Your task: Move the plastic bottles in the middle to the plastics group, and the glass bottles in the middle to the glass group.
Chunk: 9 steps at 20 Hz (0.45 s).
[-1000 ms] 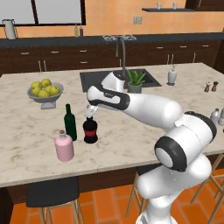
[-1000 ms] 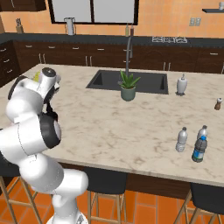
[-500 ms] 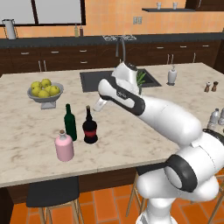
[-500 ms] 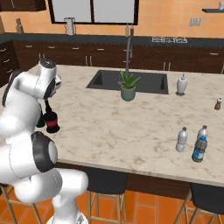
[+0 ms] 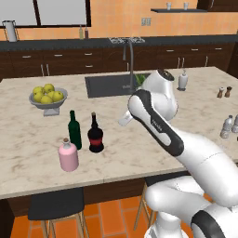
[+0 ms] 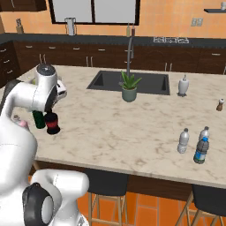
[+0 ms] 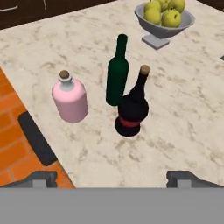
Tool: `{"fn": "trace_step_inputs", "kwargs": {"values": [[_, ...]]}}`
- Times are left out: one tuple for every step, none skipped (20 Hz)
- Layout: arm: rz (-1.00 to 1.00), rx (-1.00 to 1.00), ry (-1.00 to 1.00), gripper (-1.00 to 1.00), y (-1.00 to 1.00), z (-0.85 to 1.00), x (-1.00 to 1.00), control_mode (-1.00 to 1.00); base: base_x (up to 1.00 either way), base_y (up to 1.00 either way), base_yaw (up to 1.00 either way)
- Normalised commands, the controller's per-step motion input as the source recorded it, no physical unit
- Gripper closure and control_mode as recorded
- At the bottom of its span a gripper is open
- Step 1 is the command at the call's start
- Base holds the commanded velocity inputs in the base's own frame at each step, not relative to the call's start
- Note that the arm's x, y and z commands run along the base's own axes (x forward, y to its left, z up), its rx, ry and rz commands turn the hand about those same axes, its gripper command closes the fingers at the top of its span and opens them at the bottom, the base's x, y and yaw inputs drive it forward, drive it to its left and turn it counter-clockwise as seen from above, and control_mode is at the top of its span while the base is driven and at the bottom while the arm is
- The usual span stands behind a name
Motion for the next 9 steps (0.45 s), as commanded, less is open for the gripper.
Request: {"fn": "trace_step_inputs", "kwargs": {"values": [[-0.26, -0.07, 0.0, -1.0, -0.7, 0.0, -0.71, -1.0, 0.0, 0.0, 0.0], [-0.28, -0.06, 0.0, -1.0, -0.72, 0.0, -0.73, -1.0, 0.0, 0.0, 0.0], [-0.3, -0.07, 0.0, -1.0, -0.72, 0.0, -0.68, -1.0, 0.0, 0.0, 0.0], [-0.32, -0.09, 0.0, -1.0, -0.74, 0.0, -0.66, -1.0, 0.0, 0.0, 0.0], [-0.35, -0.09, 0.0, -1.0, -0.79, 0.04, -0.62, -1.0, 0.0, 0.0, 0.0], [-0.37, -0.09, 0.0, -1.0, -0.84, 0.11, -0.64, -1.0, 0.0, 0.0, 0.0], [-0.46, -0.08, 0.0, -1.0, -0.71, 0.19, -0.6, -1.0, 0.0, 0.0, 0.0], [-0.51, -0.13, 0.0, -1.0, -0.59, 0.24, -0.48, -1.0, 0.0, 0.0, 0.0], [-0.52, -0.15, 0.0, -1.0, -0.59, 0.29, -0.37, -1.0, 0.0, 0.0, 0.0]]}}
